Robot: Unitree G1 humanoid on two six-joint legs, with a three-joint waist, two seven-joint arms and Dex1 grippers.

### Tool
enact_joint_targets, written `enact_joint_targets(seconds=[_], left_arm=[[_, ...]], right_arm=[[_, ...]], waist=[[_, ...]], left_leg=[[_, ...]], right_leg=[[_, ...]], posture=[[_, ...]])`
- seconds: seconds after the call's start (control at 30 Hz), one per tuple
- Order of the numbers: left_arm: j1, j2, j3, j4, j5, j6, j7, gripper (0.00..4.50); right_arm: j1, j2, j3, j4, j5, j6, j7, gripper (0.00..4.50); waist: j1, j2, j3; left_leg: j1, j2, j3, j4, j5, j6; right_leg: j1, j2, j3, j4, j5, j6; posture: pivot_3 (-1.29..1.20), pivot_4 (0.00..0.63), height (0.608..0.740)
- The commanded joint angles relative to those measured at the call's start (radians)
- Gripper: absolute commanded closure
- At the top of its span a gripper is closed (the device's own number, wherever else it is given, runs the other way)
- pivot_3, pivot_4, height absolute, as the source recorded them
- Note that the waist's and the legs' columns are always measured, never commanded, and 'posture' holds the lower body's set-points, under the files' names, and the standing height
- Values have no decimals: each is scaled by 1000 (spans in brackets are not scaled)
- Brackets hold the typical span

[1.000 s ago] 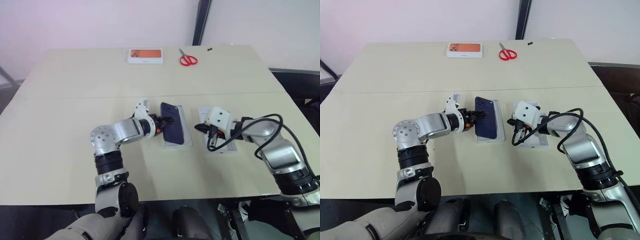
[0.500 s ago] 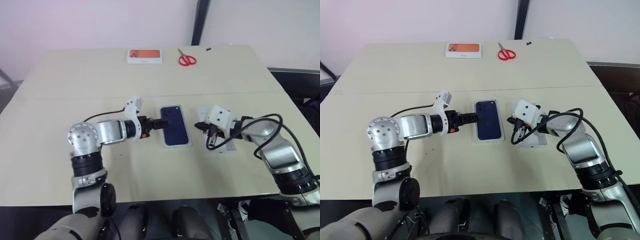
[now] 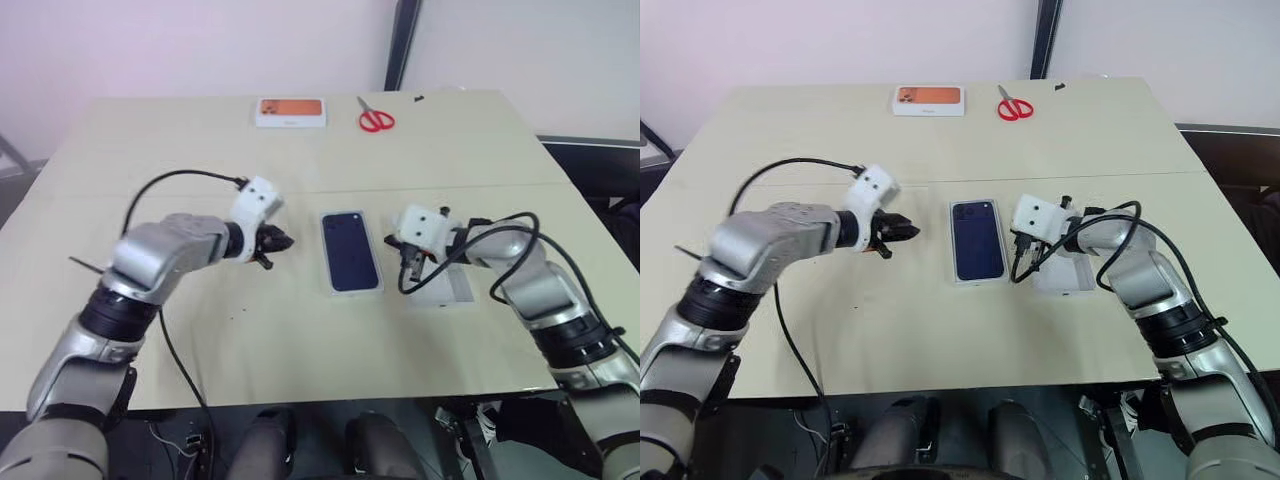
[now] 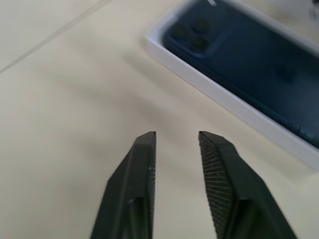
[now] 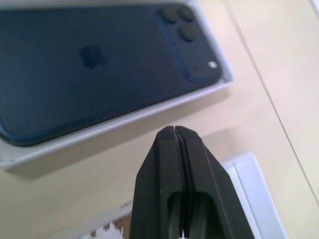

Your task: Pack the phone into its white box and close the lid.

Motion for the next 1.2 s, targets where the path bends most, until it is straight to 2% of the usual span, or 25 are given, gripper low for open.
enact_joint_targets(seconds=[0.03, 0.2, 0.53, 0.83, 1.2], left_arm=[[-51, -27, -88, 53, 124, -122, -108, 2822], [-61, -98, -161, 112, 226, -187, -187, 2822], [14, -219, -144, 24, 272, -157, -212, 2822], [125, -232, -130, -182, 236, -62, -250, 2822], [157, -262, -115, -237, 235, -7, -256, 2822]], right_arm=[[-46, 8, 40, 37, -80, -56, -20, 4500], [-73, 41, 107, 74, -169, -87, -34, 4500], [-16, 65, 95, -56, -129, -50, 54, 4500], [157, -19, 30, -320, -92, 65, 151, 4500], [252, -76, -23, -450, -91, 167, 177, 4500]], waist=[[-4, 0, 0], [-7, 0, 0], [-3, 0, 0], [-3, 1, 0], [-2, 1, 0]], left_leg=[[0, 0, 0, 0, 0, 0], [-1, 0, 0, 0, 0, 0], [-1, 0, 0, 1, -1, 1], [0, 0, 0, 2, -1, 2], [0, 0, 0, 2, -1, 3]], right_leg=[[0, 0, 0, 0, 0, 0], [-2, 0, 0, 1, 0, 0], [-1, 0, 0, 2, 0, 0], [0, 0, 0, 2, 0, 0], [1, 0, 0, 2, 0, 0]], posture=[[0, 150, 740], [0, 150, 740], [0, 150, 740], [0, 150, 740], [0, 150, 740]])
